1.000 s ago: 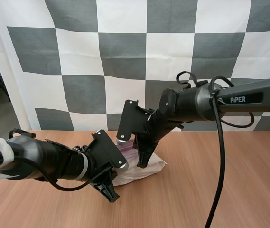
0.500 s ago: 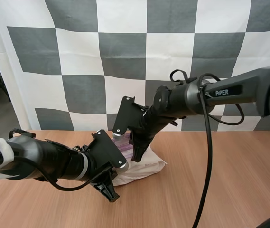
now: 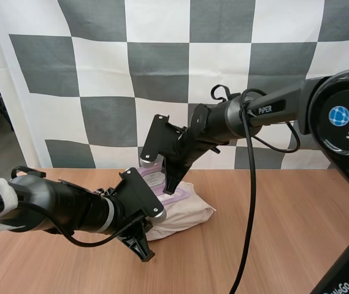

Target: Open the wet wipes lid

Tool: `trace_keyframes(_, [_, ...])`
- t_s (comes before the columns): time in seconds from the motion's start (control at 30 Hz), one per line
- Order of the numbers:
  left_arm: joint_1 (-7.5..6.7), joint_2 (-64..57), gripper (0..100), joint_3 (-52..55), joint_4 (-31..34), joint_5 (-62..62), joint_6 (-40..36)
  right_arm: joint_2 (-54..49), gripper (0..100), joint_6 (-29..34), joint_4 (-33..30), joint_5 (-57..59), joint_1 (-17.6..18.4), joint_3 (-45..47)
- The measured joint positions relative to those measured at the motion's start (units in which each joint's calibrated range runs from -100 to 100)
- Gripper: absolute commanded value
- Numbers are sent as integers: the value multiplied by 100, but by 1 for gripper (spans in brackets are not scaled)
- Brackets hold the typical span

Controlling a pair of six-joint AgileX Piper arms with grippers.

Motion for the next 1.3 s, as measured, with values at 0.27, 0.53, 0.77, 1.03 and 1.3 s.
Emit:
trace_keyframes(0.27, [0,0,0,0,0,14,0,494,0,-515,629,132,-159,-285])
trace_keyframes(0.53, [0,0,0,0,0,14,0,754,0,-579,735,196,-159,-342])
trace_keyframes(0.77, [0,0,0,0,0,14,0,863,0,-530,735,225,-176,-356])
trace_keyframes(1.03, [0,0,0,0,0,14,0,-185,0,-109,735,1015,-403,-469])
trace_keyframes(1.3, [0,-40,89,0,106,80,118,-1813,0,1025,12,1646,-712,-328])
